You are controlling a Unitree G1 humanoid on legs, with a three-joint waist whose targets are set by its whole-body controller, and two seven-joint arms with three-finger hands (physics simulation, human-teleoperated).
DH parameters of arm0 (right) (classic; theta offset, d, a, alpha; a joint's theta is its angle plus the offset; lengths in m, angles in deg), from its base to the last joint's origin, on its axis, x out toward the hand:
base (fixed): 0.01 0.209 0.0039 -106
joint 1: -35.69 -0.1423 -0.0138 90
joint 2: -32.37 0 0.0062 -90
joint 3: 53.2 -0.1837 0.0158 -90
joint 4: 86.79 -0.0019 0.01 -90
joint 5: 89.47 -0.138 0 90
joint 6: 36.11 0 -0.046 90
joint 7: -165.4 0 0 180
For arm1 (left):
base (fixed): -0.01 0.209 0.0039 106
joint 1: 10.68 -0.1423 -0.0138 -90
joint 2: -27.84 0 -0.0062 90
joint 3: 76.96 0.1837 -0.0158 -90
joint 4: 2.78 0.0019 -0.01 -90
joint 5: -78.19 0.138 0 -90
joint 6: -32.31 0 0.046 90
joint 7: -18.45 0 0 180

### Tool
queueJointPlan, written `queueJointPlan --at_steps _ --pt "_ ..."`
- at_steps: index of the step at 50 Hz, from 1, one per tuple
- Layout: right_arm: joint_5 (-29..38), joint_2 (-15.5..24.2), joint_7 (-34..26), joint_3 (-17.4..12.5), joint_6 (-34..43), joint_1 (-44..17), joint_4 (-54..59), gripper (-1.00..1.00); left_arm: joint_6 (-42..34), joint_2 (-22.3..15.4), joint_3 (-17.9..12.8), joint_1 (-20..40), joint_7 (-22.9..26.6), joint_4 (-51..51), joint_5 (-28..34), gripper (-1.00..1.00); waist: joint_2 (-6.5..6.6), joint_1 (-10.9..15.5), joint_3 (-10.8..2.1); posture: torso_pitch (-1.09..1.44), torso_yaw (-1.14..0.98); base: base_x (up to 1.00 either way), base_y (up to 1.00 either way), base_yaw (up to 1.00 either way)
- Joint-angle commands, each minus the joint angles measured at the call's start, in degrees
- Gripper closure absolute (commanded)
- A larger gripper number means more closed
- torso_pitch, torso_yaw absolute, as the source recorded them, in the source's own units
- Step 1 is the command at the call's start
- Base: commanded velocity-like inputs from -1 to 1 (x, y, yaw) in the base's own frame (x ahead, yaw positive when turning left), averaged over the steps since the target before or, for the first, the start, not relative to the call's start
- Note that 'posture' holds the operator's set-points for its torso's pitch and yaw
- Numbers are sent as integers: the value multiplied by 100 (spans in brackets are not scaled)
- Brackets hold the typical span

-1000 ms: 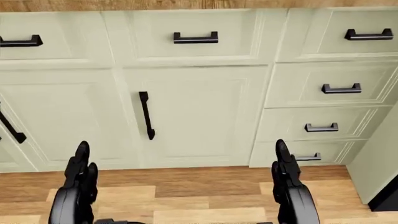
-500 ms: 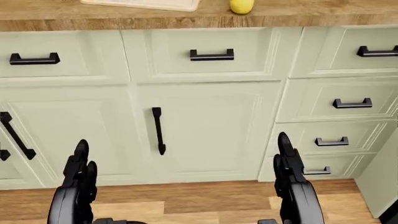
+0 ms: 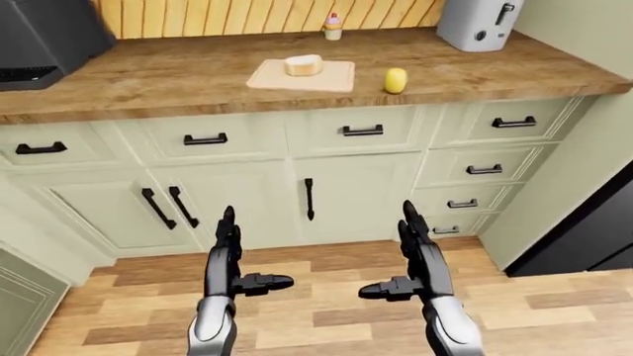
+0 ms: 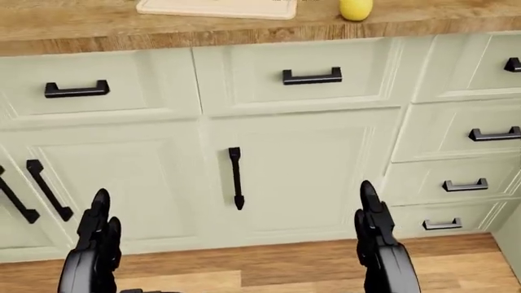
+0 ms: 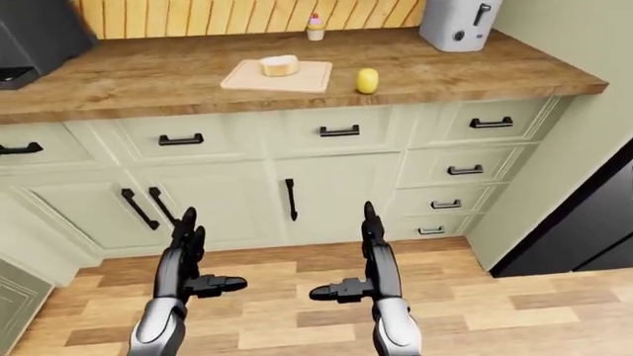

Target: Pick up the wedge of cheese and place it on the slice of bread to prepare a simple cheese on bread dish.

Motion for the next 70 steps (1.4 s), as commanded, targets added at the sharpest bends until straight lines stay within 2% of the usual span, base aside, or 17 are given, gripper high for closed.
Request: queueJointPlan --at_steps 1,7,10,12,14,17,20,23,24,29,38,39,49,56,57,61,70 --pt "-10 39 40 -104 -211 -100 -305 -100 209 22 92 145 40 -274 -13 -100 -47 -35 -87 0 0 0 38 0" --pt "-16 41 36 -117 -201 -75 -350 -100 202 23 93 149 45 -261 -27 -100 -364 -42 -36 0 0 0 37 0" --pt "-13 39 36 -115 -206 -89 -333 -100 194 20 91 155 46 -259 -33 -100 -658 -55 -71 0 0 0 37 0" --pt "-16 40 31 -114 -203 -88 -339 -100 181 17 87 164 48 -254 -37 -100 -490 -124 -65 0 0 0 37 0" --pt "-17 41 29 -116 -189 -94 -346 -100 171 21 95 161 44 -268 -33 -100 -571 -116 -90 0 0 0 38 0" --pt "-19 46 25 -125 -166 -83 -385 -100 172 21 96 176 40 -245 -29 -100 -490 -104 -105 0 0 0 37 0" --pt "-15 45 22 -124 -160 -92 -387 -100 166 15 88 194 43 -228 -36 -100 -257 -115 -34 0 0 0 38 0" --pt "-57 72 -50 -144 -56 -134 -401 -100 104 -10 71 308 21 -175 -19 -100 218 -131 -93 0 0 0 25 0" --pt "-59 89 -28 -203 -11 -243 -342 -100 -26 -40 36 419 6 -203 -35 -100 255 -140 -98 0 0 0 0 0" --pt "-196 359 314 -759 889 -1300 -316 -100 -1490 -271 -179 1443 38 -715 -534 -100 -48 -101 -100 0 0 0 0 0" --pt "-327 1415 -116 -1128 3404 -3663 -492 -100 -3447 -892 -353 4165 -474 -457 -619 -100 -554 54 -203 0 0 0 0 0" --pt "-337 1578 -170 -1187 3519 -3986 -303 -100 -3545 -969 -356 4522 -508 -251 -632 -100 -410 42 -172 0 0 0 0 0" --pt "-417 2522 -526 -1110 3999 -6335 1489 -100 -3506 -1338 -322 6671 -549 1729 -697 -100 -334 29 -212 0 0 0 0 0" --pt "-263 2688 -713 -1131 4292 -6616 1476 -100 -3721 -1405 -302 6965 -666 1738 -733 -100 -338 12 -173 0 0 1 0 0" --pt "-250 2696 -726 -1143 4296 -6606 1466 -100 -3738 -1405 -299 6980 -671 1728 -734 -100 -331 8 -288 0 0 10 0 0" --pt "-187 2724 -783 -1150 4305 -6586 1448 -100 -3733 -1386 -274 7028 -675 1771 -710 -100 -243 26 -146 0 0 11 0 0" --pt "-110 2720 -868 -1170 4376 -6550 1354 -100 -3761 -1327 -241 6989 -669 1675 -664 -100 -120 -6 -152 0 0 12 0 0"
